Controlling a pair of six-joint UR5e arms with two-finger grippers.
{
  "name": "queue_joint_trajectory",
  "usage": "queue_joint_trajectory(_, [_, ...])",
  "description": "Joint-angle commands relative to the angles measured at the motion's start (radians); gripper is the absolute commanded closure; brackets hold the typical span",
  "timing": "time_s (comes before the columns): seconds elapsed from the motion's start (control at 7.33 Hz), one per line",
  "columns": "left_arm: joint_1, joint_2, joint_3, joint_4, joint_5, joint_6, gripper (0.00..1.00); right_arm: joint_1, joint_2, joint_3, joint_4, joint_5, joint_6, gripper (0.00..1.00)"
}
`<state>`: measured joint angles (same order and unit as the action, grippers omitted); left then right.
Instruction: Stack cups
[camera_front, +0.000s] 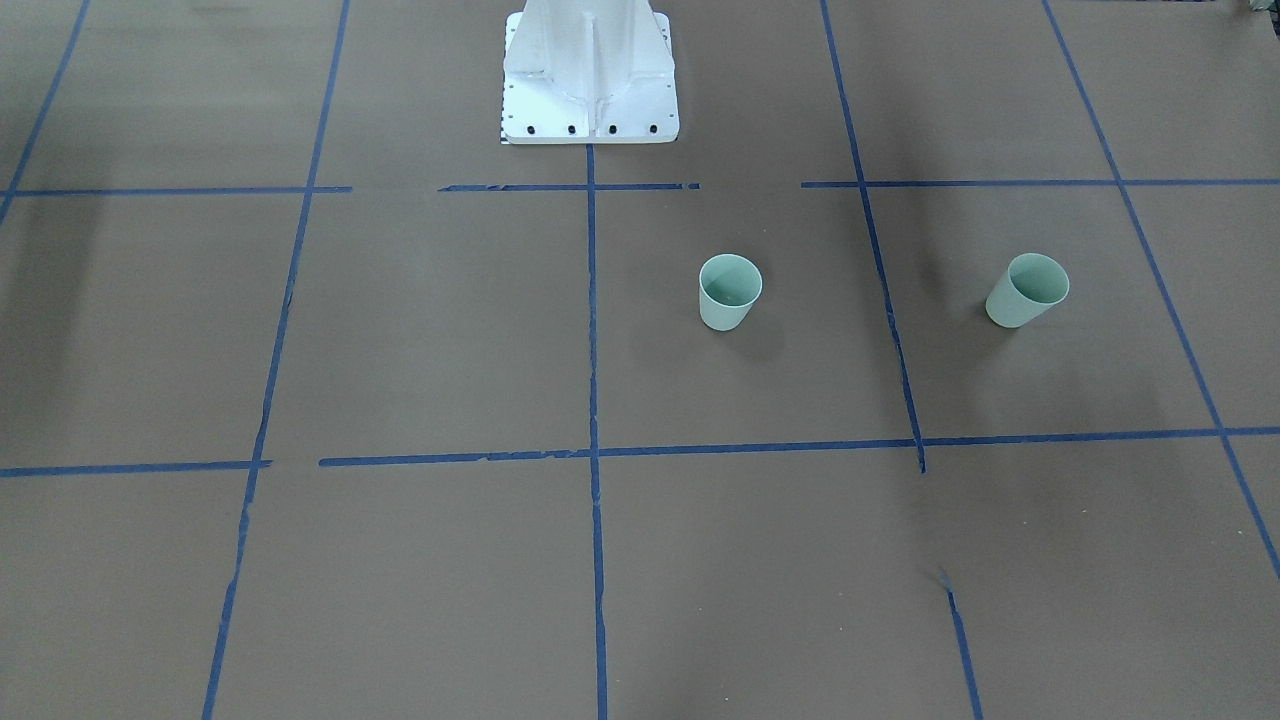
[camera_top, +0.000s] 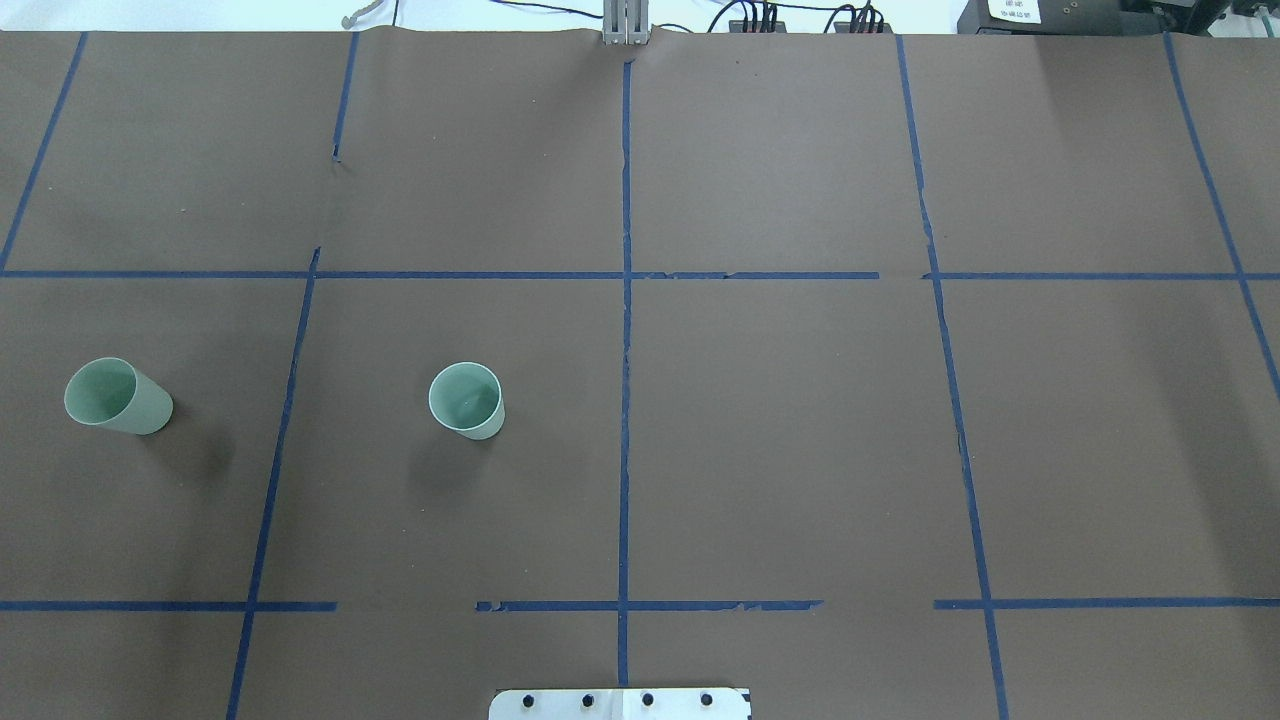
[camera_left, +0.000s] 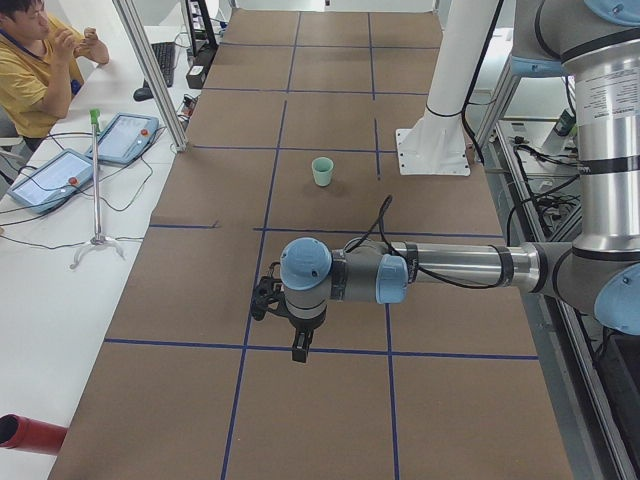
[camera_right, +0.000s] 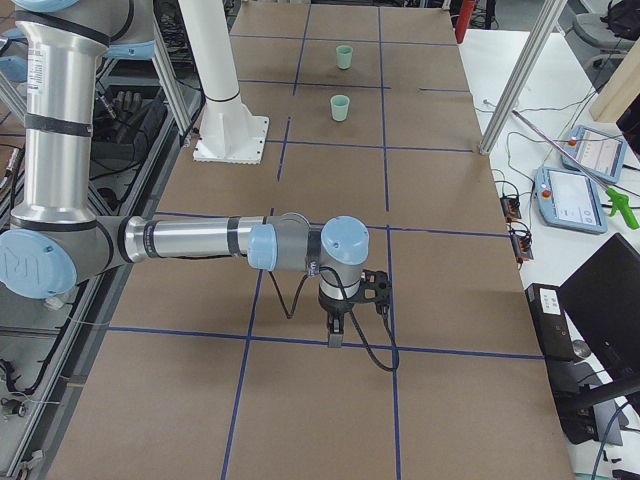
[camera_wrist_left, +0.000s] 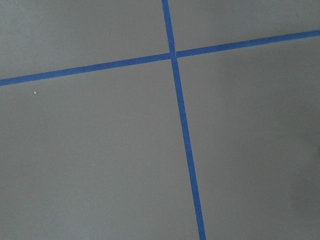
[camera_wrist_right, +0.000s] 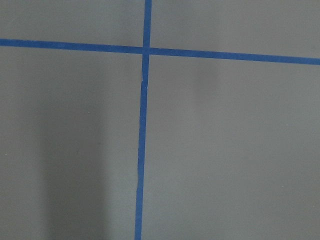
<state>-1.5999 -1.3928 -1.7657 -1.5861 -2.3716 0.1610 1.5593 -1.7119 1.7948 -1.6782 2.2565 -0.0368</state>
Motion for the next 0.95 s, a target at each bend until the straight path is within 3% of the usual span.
queue_joint_trajectory(0.0, [0.0,0.0,0.0,0.0,0.003,0.006,0.0,0.001,0.0,0.0,0.0,0.0,0.0,0.0])
queue_joint_trajectory(0.27, [0.002,-0.005,0.015,0.0,0.002,-0.001,0.0,-0.001,0.0,0.0,0.0,0.0,0.0,0.0])
queue_joint_trajectory(0.68, [0.021,-0.048,-0.043,0.0,-0.003,-0.003,0.0,-0.001,0.0,0.0,0.0,0.0,0.0,0.0])
queue_joint_trajectory(0.82, [0.075,-0.048,-0.066,0.0,-0.009,-0.038,0.0,0.001,0.0,0.0,0.0,0.0,0.0,0.0])
